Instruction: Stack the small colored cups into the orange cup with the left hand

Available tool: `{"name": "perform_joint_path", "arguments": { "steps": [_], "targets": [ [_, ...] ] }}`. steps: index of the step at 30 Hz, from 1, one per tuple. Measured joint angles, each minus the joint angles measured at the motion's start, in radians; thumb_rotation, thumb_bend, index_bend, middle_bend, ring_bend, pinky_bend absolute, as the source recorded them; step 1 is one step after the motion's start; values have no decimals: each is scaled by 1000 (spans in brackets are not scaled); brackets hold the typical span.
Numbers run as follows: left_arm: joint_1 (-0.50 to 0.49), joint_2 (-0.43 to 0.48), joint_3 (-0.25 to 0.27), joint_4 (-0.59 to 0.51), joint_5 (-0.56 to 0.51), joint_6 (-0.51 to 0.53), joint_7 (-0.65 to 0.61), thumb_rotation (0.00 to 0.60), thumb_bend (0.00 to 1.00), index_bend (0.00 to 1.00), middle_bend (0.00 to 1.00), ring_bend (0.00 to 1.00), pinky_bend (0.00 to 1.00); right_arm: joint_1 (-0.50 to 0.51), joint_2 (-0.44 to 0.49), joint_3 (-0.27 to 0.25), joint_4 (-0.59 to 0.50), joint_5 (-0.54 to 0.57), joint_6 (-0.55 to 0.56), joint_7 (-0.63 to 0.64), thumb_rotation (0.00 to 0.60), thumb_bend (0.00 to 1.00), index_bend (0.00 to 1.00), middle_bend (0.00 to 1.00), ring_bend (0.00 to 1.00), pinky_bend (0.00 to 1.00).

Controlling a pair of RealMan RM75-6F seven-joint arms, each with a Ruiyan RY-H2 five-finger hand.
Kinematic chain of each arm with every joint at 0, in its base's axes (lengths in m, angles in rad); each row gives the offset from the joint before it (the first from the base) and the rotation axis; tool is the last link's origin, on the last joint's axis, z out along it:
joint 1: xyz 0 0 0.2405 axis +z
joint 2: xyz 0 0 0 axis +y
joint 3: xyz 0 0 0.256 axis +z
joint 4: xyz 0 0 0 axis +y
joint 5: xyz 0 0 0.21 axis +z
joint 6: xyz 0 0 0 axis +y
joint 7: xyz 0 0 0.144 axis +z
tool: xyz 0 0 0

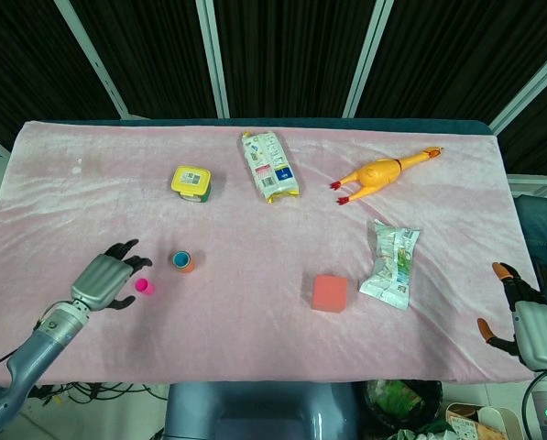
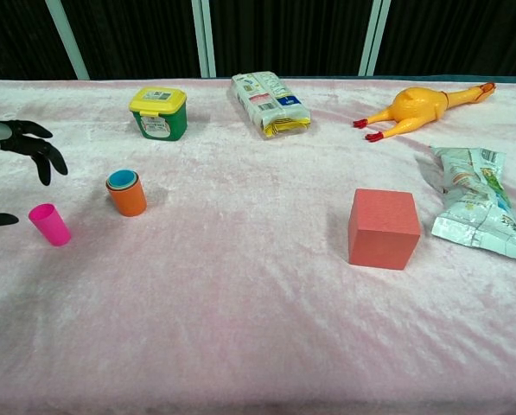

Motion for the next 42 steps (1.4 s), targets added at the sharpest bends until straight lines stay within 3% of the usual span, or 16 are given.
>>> {"name": "perform_joint_path", "arguments": {
  "steps": [20, 34, 42],
  "targets": [
    [-12, -106, -20, 139, 6, -68, -59, 600, 260, 427, 486, 33, 145, 1, 2, 1, 1, 2, -4, 5, 600, 264, 33, 61, 161, 214],
    [-12, -117, -34, 170, -15, -93, -82, 600, 324, 475, 524, 55, 150, 1, 1, 1, 2, 3, -4, 6, 600, 264, 33, 61, 161, 214],
    [-11, -80, -53, 130, -2, -58, -87, 600, 353, 505, 544, 78, 162, 2, 1, 0, 0, 1, -6, 5, 600, 265, 33, 61, 161, 214]
  ]
}}
